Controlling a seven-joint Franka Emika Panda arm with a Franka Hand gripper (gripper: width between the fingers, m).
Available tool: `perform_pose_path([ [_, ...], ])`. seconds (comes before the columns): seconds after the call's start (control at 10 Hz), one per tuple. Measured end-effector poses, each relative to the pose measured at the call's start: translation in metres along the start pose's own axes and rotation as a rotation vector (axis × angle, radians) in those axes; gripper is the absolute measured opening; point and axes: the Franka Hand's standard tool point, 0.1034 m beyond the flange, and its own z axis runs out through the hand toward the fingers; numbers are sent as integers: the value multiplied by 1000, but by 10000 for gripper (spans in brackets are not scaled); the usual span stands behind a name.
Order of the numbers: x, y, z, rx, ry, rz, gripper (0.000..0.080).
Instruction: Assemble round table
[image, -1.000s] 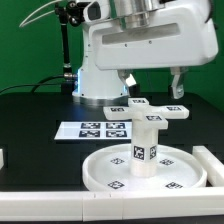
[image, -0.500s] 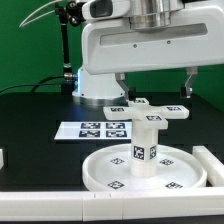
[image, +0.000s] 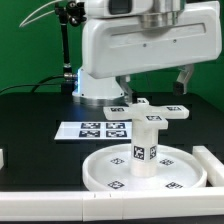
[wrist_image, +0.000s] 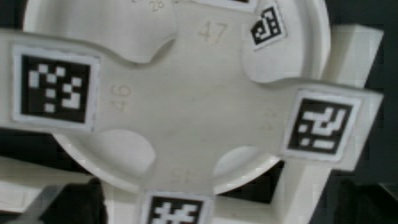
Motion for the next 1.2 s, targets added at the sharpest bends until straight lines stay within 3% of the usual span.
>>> perform_pose_path([
  [0.4,-1,5,0,-3,1,-241,648],
  [0.7,-10,7,9,-27,21,-453,648],
  [1.2,-22,13,23,-31,15,-439,648],
])
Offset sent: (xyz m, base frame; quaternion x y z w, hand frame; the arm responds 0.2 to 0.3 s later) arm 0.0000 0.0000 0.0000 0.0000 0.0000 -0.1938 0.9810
